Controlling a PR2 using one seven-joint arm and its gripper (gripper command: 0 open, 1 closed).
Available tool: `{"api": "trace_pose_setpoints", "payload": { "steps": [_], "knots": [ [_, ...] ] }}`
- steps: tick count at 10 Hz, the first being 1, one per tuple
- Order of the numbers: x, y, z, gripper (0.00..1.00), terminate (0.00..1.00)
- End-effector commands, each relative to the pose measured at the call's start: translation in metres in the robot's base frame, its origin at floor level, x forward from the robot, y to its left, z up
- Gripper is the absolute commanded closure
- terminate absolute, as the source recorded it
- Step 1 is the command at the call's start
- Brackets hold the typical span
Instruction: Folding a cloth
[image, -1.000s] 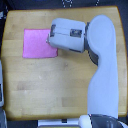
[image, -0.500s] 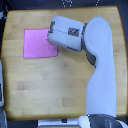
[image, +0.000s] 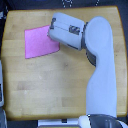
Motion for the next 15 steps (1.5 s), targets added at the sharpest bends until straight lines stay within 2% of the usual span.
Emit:
{"api": "trace_pose_setpoints", "payload": {
  "steps": [1, 5, 9, 15],
  "knots": [
    [-0.008, -0.009, -0.012, 1.0, 0.0],
    [-0.002, -0.011, -0.004, 1.0, 0.0],
    [-0.002, -0.009, -0.008, 1.0, 0.0],
    [-0.004, -0.02, 0.004, 1.0, 0.0]
  ]
}}
